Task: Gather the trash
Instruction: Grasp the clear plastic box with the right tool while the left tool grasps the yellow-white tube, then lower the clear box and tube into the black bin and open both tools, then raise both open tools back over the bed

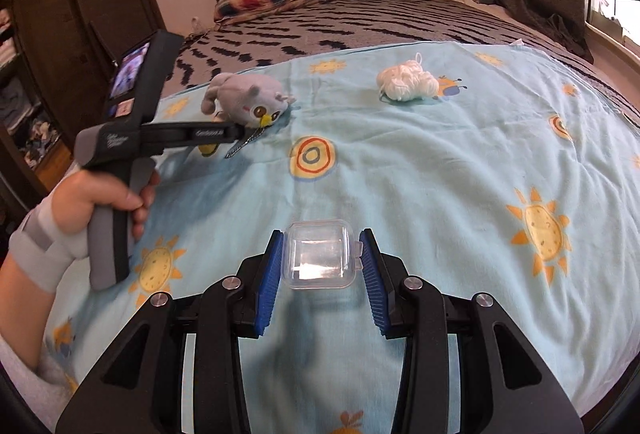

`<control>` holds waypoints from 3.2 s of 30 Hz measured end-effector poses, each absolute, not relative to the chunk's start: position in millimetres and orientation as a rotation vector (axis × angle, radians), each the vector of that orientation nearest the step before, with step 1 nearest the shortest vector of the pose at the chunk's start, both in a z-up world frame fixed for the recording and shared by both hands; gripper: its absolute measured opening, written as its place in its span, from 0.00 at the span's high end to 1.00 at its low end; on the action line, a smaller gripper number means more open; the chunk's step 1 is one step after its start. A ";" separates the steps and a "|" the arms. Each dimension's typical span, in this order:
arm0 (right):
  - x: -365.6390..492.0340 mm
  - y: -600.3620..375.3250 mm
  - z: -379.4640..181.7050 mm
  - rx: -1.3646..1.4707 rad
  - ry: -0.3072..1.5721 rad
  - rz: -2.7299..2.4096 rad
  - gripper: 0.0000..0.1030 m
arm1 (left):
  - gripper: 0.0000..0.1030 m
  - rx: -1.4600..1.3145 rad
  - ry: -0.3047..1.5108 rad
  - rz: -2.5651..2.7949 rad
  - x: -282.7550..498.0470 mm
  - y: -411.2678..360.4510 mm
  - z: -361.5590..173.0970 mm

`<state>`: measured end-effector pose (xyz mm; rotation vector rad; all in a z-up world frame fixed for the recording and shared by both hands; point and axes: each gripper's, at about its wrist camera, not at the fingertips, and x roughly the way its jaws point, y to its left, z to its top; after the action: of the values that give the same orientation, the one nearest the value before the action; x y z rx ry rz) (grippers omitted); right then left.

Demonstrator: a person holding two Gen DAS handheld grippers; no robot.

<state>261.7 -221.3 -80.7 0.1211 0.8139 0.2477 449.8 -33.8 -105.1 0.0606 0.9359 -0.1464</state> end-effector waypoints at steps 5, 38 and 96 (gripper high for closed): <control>250.7 -221.4 -83.6 0.142 0.814 0.267 0.62 | 0.78 0.056 0.940 -0.148 448.7 -26.3 -103.4; 43.4 -211.8 -143.9 0.159 0.841 0.319 0.62 | 0.82 0.140 0.777 -0.381 59.5 -9.8 -124.5; 50.8 -223.8 -158.7 0.196 0.916 0.170 0.07 | 0.13 0.131 0.908 -0.478 59.2 -20.3 -147.5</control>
<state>50.8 -223.8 -158.7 0.1965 0.9161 0.1700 59.2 -20.3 -147.5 0.1314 0.9084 -0.4781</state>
